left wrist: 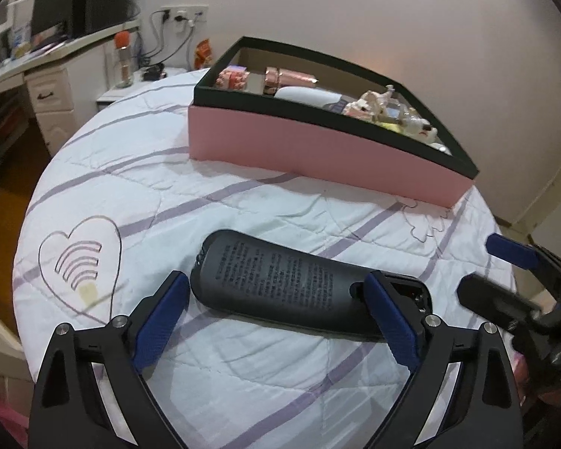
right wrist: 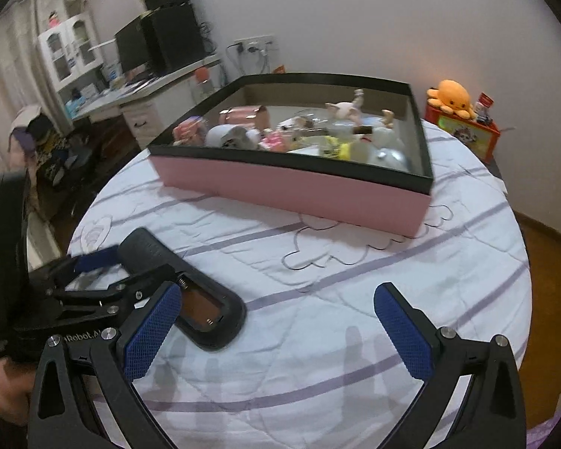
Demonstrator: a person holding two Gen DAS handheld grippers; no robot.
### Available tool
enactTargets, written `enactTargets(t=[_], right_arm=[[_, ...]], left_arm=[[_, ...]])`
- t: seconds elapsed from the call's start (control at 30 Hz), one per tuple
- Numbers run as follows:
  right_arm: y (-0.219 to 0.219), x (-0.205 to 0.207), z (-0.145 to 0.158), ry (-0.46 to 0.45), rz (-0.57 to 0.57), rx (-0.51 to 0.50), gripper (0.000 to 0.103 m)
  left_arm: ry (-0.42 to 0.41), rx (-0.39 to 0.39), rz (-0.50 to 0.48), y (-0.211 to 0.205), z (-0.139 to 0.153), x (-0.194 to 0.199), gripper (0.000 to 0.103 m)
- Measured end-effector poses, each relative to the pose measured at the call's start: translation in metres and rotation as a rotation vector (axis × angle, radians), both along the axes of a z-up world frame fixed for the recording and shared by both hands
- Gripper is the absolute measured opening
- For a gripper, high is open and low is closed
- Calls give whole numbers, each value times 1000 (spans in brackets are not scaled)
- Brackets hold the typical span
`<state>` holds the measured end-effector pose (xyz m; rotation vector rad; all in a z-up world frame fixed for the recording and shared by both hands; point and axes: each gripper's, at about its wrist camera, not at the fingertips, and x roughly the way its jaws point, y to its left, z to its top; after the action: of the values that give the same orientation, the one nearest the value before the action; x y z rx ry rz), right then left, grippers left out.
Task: Organize rigid objects
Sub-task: 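Grasp the black remote with the left gripper and pass it to the right gripper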
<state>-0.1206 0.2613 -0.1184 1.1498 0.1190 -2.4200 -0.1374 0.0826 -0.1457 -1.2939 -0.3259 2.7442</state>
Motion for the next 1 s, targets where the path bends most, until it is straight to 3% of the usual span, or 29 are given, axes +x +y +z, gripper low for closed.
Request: enactTargets(t=[0.3, 0.47, 0.57, 0.7, 0.77, 0.83, 1.0], right_arm=[[-28, -3, -10, 10, 171, 72, 103], [-61, -15, -26, -3, 302, 133, 103], [-84, -20, -37, -36, 389, 174, 103], [-94, -23, -39, -39, 412, 175, 100], [-94, -17, -36, -33, 419, 164, 89], [-93, -10, -33, -26, 419, 153, 62], [-88, 6, -29, -24, 385, 140, 47]], left_arm=[[19, 9, -30, -35, 9, -14, 90], [48, -91, -49, -45, 19, -28, 84], [78, -124, -55, -51, 30, -39, 84], [107, -130, -56, -57, 43, -53, 84], [121, -123, -56, -59, 47, -60, 84], [131, -113, -56, -62, 51, -71, 84], [142, -105, -51, -65, 53, -93, 83]])
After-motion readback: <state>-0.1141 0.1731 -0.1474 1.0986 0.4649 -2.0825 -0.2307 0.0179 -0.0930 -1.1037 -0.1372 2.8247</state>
